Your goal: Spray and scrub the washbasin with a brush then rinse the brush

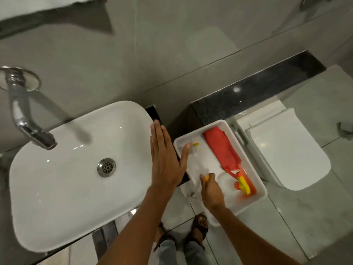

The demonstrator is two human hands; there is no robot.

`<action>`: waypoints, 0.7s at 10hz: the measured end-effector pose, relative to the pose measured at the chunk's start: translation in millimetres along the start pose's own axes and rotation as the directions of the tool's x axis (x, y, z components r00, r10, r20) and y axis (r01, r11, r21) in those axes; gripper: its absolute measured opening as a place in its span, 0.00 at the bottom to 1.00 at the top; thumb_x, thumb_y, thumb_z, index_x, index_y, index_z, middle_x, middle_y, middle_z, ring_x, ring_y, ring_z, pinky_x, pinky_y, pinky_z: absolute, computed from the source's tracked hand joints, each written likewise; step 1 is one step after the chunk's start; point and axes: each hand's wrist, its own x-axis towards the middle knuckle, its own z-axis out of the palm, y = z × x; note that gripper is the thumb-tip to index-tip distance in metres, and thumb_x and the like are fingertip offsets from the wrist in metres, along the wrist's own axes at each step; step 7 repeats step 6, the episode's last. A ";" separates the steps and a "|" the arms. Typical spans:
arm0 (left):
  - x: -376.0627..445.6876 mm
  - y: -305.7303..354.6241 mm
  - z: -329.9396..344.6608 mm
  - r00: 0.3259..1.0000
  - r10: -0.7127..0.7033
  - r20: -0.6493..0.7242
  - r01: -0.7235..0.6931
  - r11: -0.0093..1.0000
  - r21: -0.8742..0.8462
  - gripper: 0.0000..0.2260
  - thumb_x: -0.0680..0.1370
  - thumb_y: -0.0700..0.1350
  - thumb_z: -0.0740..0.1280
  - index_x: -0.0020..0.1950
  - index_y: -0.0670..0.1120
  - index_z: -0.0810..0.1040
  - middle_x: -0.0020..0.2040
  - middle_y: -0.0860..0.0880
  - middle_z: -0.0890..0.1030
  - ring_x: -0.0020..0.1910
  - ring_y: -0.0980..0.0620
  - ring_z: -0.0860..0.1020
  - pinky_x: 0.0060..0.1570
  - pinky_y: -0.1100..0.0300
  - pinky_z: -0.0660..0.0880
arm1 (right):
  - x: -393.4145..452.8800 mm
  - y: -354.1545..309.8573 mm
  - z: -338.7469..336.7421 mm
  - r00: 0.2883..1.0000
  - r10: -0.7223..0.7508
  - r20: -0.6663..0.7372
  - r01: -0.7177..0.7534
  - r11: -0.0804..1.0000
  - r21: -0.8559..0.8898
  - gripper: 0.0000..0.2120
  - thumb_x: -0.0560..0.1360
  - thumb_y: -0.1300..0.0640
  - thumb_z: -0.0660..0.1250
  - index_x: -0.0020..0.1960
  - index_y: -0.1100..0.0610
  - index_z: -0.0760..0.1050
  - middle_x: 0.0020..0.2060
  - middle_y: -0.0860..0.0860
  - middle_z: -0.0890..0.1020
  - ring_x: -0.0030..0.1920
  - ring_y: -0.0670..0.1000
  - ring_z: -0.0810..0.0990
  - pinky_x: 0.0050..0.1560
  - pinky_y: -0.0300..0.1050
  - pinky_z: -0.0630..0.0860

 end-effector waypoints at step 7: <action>3.1 3.9 -4.9 1.000 0.013 -0.003 -0.013 0.994 0.110 0.45 0.83 0.70 0.60 0.89 0.43 0.50 0.89 0.42 0.43 0.89 0.42 0.41 0.86 0.48 0.37 | 48.5 0.8 10.7 0.998 -0.068 0.006 0.068 0.995 -0.078 0.24 0.80 0.57 0.71 0.74 0.62 0.71 0.69 0.59 0.74 0.68 0.58 0.75 0.71 0.52 0.71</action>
